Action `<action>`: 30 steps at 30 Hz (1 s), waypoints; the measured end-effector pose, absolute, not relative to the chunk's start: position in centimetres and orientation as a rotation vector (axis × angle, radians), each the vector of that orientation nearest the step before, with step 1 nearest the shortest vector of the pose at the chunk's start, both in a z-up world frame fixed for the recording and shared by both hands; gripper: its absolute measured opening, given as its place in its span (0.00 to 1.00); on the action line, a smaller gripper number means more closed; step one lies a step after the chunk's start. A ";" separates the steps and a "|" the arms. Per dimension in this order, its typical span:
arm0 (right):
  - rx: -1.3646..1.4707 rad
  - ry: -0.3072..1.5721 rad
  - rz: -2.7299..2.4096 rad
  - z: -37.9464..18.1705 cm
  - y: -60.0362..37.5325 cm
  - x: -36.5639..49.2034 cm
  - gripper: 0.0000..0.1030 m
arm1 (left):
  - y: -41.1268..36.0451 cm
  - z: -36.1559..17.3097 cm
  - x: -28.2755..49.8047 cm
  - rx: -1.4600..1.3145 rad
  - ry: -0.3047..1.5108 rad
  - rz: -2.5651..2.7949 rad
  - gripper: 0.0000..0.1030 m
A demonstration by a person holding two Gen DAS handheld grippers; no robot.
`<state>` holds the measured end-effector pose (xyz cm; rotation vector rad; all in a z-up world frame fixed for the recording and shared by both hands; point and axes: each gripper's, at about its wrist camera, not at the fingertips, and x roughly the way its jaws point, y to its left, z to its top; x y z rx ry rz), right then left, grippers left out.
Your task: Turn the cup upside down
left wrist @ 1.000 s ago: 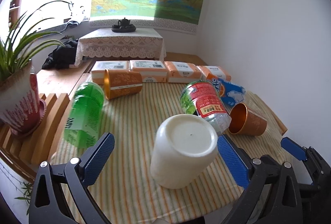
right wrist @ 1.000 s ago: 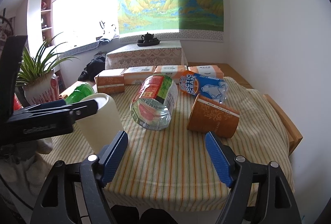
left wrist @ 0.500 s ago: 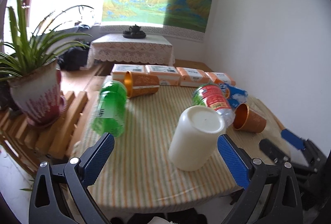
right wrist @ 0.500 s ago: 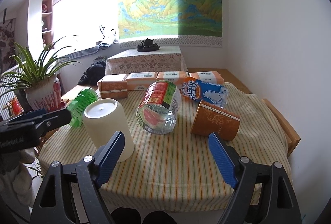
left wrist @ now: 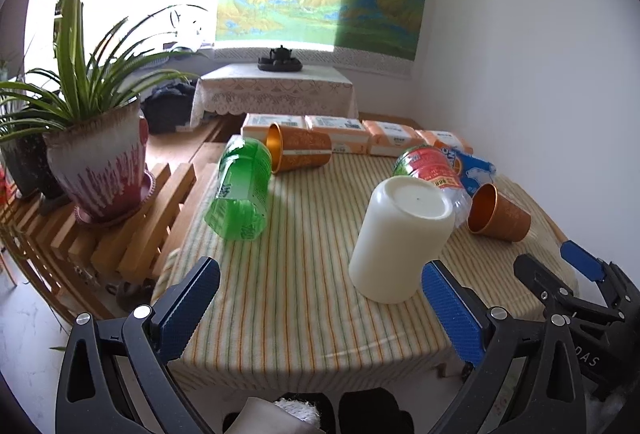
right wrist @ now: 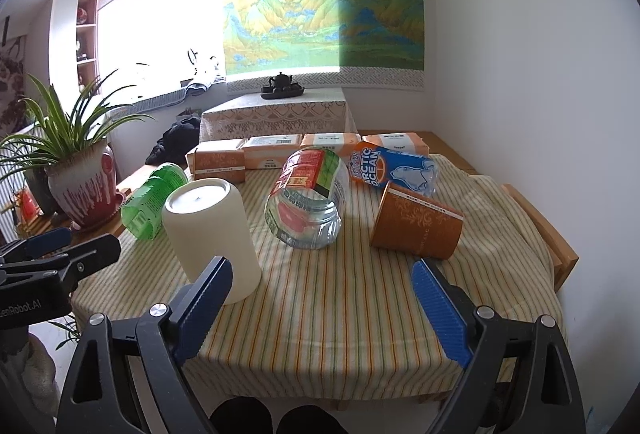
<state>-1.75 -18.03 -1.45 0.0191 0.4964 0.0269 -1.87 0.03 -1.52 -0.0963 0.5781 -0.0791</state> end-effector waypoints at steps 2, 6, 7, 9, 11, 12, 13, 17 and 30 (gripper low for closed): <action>0.019 0.495 0.023 -1.4 -18.0 -1.9 0.87 | -0.1 -1.3 -2.2 -0.093 0.564 -0.078 0.99; 0.021 0.478 0.017 -1.2 -18.1 -2.2 0.87 | -0.4 -0.9 -2.7 -0.088 0.547 -0.080 0.99; 0.021 0.473 0.016 -1.1 -18.1 -2.3 0.87 | -0.5 -0.9 -2.7 -0.089 0.548 -0.081 0.99; 0.019 0.467 0.015 -1.0 -18.0 -2.4 0.87 | -0.5 -0.9 -2.9 -0.091 0.548 -0.081 0.99; 0.017 0.466 0.016 -1.0 -18.0 -2.4 0.87 | -0.6 -0.8 -2.9 -0.093 0.548 -0.082 0.99; 0.018 0.467 0.018 -1.0 -18.0 -2.5 0.87 | -0.7 -0.8 -2.9 -0.094 0.547 -0.082 0.99; 0.017 0.467 0.018 -1.0 -18.0 -2.5 0.87 | -0.7 -0.7 -2.9 -0.095 0.545 -0.079 0.99; 0.017 0.464 0.017 -0.9 -18.1 -2.6 0.87 | -0.8 -0.6 -2.8 -0.095 0.541 -0.074 0.99; 0.012 0.458 0.025 -0.6 -18.3 -2.3 0.87 | -1.4 0.1 -2.6 -0.069 0.524 -0.068 0.99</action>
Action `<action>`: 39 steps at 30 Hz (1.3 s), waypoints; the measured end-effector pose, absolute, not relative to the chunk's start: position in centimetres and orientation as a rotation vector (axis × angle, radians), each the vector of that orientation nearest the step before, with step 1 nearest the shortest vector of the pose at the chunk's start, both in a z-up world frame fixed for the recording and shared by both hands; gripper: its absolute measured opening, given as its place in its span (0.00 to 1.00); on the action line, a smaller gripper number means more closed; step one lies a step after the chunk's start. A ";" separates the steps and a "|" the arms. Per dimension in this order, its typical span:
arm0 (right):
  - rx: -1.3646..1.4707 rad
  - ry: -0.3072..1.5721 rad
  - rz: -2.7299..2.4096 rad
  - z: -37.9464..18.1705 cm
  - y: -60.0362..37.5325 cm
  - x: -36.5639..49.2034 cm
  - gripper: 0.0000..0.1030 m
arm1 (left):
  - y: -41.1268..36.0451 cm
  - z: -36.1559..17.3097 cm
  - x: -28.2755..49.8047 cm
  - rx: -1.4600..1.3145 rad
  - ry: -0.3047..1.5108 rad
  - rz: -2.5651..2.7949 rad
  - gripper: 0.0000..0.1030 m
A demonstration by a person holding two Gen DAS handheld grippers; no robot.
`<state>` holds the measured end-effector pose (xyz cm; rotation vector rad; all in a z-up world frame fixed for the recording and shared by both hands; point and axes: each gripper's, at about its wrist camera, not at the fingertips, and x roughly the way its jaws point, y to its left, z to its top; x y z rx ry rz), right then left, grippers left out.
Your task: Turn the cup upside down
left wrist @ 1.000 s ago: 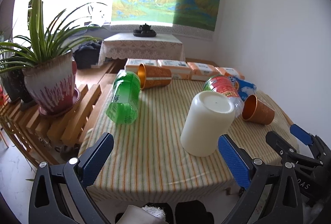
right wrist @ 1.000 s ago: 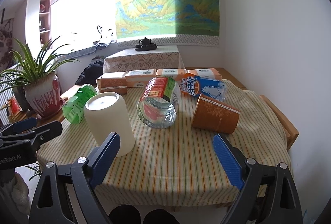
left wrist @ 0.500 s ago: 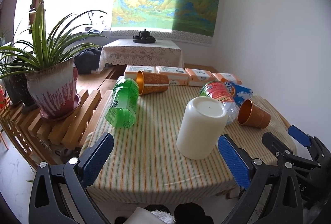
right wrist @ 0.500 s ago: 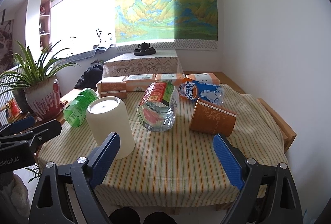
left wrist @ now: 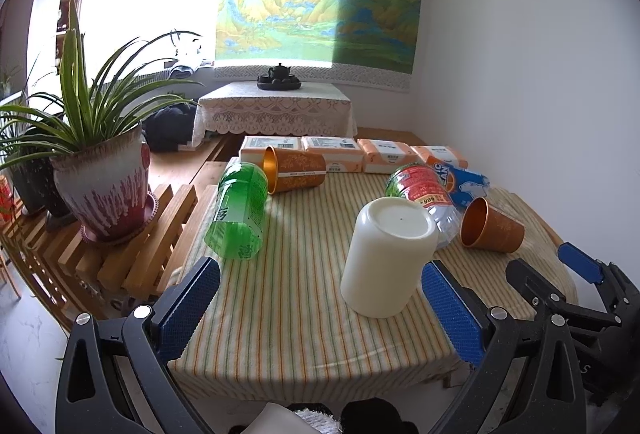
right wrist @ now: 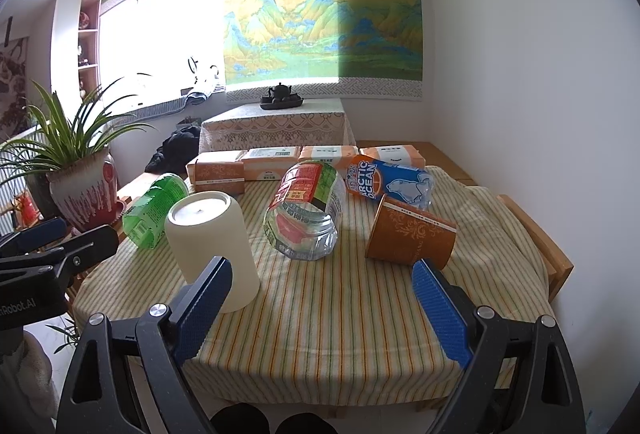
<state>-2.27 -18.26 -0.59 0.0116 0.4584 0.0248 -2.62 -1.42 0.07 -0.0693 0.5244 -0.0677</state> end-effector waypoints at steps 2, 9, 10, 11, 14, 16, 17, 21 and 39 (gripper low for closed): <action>0.009 0.455 0.023 -0.6 -18.3 -2.3 0.87 | -1.6 0.1 -2.6 -0.064 0.524 -0.070 0.99; 0.010 0.447 0.022 -0.4 -18.4 -2.3 0.87 | -1.7 0.2 -2.5 -0.053 0.517 -0.064 0.99; 0.012 0.446 0.022 -0.4 -18.4 -2.3 0.87 | -1.7 0.2 -2.5 -0.052 0.517 -0.063 0.99; 0.013 0.447 0.023 -0.4 -18.4 -2.3 0.87 | -1.7 0.3 -2.5 -0.051 0.517 -0.063 0.99; 0.012 0.449 0.024 -0.5 -18.4 -2.3 0.87 | -1.6 0.4 -2.5 -0.054 0.513 -0.060 0.99; 0.015 0.452 0.025 -0.5 -18.4 -2.3 0.87 | -1.4 0.4 -2.6 -0.057 0.510 -0.056 0.99; 0.017 0.451 0.023 -0.5 -18.4 -2.4 0.87 | -1.4 0.4 -2.6 -0.058 0.511 -0.055 0.99; 0.017 0.453 0.027 -0.6 -18.3 -2.4 0.87 | -1.3 0.3 -2.7 -0.052 0.510 -0.049 0.99; 0.014 0.457 0.024 -0.8 -18.4 -2.4 0.87 | -1.4 0.3 -2.5 -0.049 0.510 -0.046 0.99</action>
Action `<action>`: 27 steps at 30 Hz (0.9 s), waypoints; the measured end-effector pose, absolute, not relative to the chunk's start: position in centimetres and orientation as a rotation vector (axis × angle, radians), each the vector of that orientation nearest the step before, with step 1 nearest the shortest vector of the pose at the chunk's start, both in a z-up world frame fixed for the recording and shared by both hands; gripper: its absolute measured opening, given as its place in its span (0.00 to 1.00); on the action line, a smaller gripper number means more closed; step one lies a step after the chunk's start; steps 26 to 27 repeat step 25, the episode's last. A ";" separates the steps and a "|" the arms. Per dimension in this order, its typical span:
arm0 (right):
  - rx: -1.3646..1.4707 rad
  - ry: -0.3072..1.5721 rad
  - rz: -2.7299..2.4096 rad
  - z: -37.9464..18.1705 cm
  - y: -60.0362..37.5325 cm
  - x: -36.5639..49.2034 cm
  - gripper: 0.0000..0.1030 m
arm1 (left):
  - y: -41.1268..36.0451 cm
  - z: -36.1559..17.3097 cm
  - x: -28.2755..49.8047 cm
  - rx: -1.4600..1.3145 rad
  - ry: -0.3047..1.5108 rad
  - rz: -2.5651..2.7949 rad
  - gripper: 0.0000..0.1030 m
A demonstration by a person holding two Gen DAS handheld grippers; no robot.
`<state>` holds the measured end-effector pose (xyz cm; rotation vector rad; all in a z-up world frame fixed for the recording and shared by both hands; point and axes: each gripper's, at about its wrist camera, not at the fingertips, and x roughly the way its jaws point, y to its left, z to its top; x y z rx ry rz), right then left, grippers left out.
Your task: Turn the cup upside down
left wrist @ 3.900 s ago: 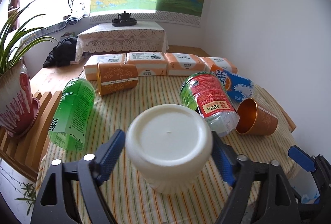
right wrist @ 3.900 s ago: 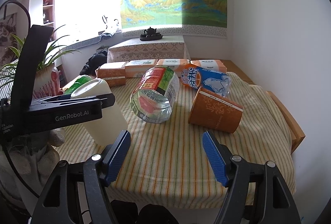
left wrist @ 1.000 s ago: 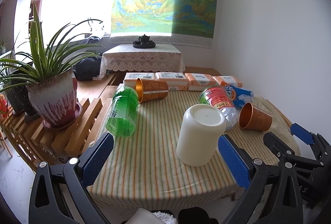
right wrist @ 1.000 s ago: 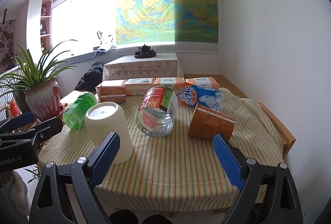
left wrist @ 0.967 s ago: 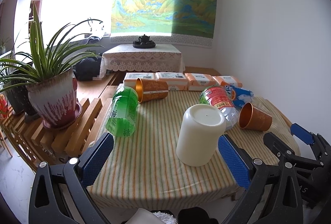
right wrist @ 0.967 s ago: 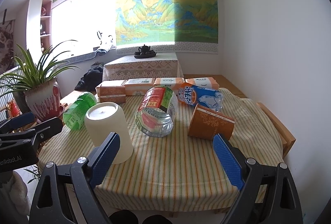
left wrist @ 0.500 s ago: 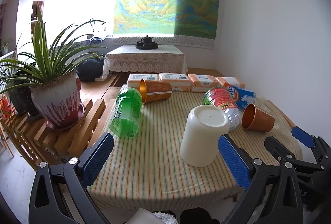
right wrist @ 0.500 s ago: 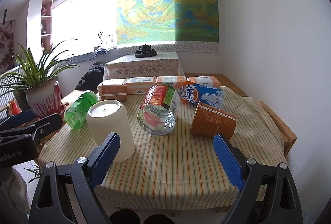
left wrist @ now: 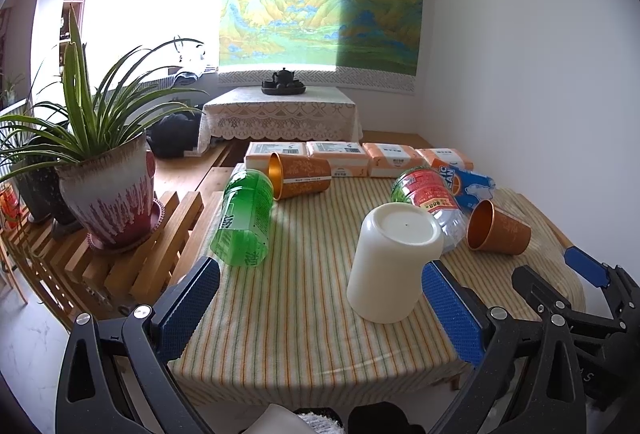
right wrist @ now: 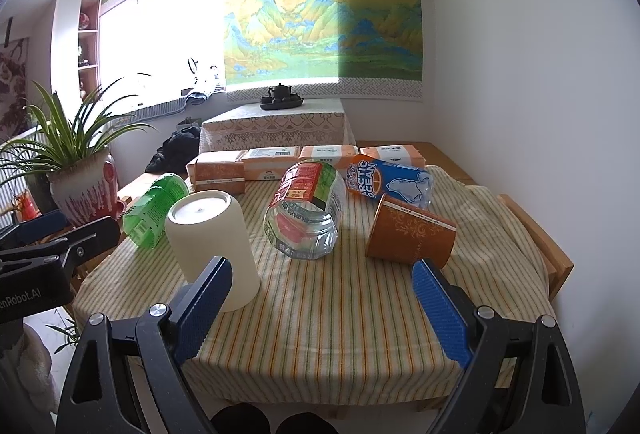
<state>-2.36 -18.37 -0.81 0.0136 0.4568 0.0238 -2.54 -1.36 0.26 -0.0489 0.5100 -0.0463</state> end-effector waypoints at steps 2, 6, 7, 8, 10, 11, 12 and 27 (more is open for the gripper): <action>0.017 0.458 0.024 -0.8 -18.5 -2.3 0.87 | -1.4 0.3 -2.5 -0.045 0.511 -0.050 0.99; 0.020 0.460 0.020 -1.0 -18.6 -2.3 0.87 | -1.3 0.3 -2.5 -0.049 0.509 -0.046 0.99; 0.020 0.463 0.021 -1.0 -18.6 -2.2 0.87 | -1.3 0.2 -2.5 -0.051 0.511 -0.046 0.99; 0.019 0.464 0.022 -1.1 -18.6 -2.2 0.87 | -1.2 0.2 -2.4 -0.050 0.511 -0.045 0.99; 0.017 0.463 0.021 -1.1 -18.6 -2.2 0.87 | -1.3 0.2 -2.4 -0.047 0.511 -0.044 0.99; 0.018 0.464 0.021 -1.1 -18.6 -2.1 0.87 | -1.3 0.1 -2.4 -0.046 0.511 -0.044 0.99; 0.018 0.464 0.022 -1.1 -18.6 -2.1 0.87 | -1.3 0.1 -2.4 -0.047 0.511 -0.044 0.99; 0.016 0.473 0.021 -1.3 -18.5 -1.8 0.87 | -1.2 -0.1 -1.9 -0.044 0.510 -0.036 0.99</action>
